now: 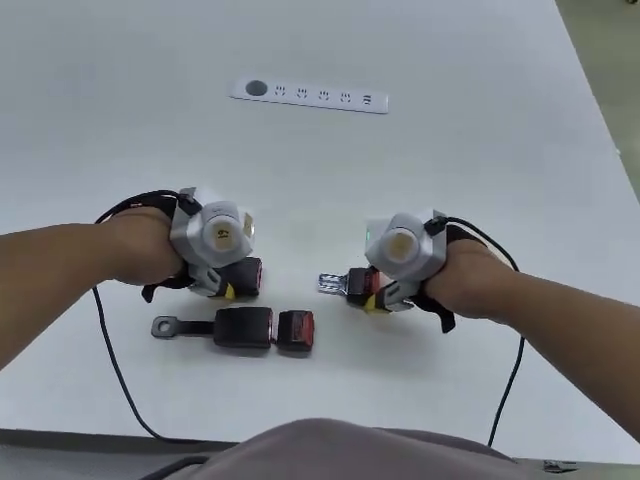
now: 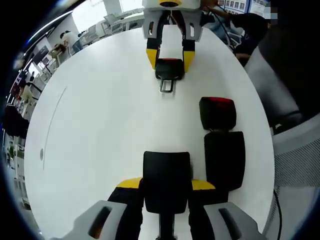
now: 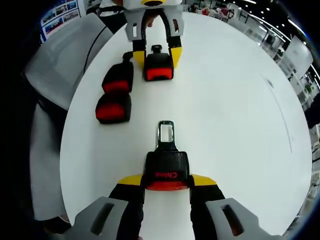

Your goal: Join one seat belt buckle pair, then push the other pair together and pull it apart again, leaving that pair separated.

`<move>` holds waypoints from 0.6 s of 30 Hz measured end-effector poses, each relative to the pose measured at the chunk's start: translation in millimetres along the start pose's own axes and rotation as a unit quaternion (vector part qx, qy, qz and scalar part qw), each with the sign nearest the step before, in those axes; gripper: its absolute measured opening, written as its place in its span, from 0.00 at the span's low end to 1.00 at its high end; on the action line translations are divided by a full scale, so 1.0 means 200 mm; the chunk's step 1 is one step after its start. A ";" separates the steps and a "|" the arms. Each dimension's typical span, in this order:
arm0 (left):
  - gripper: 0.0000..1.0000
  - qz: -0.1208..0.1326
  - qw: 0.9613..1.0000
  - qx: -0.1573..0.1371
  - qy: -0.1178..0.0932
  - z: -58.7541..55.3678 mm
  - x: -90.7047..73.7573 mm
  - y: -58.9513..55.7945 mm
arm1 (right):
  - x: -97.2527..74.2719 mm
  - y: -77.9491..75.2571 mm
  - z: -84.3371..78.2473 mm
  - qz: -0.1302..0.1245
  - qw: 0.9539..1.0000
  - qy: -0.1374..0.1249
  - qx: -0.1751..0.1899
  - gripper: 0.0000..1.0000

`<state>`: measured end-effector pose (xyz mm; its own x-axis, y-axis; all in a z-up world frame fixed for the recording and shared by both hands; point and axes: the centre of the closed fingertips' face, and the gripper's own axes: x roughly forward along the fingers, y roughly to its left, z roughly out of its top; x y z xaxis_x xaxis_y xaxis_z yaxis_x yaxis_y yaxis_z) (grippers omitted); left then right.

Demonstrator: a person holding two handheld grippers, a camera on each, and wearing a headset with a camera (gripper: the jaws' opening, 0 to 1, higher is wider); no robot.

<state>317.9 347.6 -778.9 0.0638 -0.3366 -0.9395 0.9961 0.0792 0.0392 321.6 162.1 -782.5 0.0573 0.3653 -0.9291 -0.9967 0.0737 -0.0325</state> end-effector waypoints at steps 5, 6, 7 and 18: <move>0.35 0.002 1.000 -0.008 0.000 -0.01 0.01 0.00 | -0.04 -0.01 -0.08 -0.006 1.000 0.014 0.000 0.32; 0.35 0.001 1.000 -0.010 0.001 -0.01 0.01 0.00 | -0.04 -0.02 -0.09 -0.006 1.000 0.015 0.004 0.32; 0.35 0.001 1.000 -0.011 0.001 -0.01 0.01 0.00 | -0.04 -0.01 -0.10 -0.005 1.000 0.015 0.004 0.32; 0.54 0.023 0.999 -0.030 -0.022 0.00 -0.03 0.01 | -0.06 -0.04 -0.05 -0.036 0.999 0.018 0.000 0.53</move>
<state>319.3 349.3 -773.3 0.1131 -0.3728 -0.9210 0.9866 0.1517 0.0598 328.7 148.8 -775.3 0.1263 0.3252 -0.9372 -0.9902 0.0988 -0.0992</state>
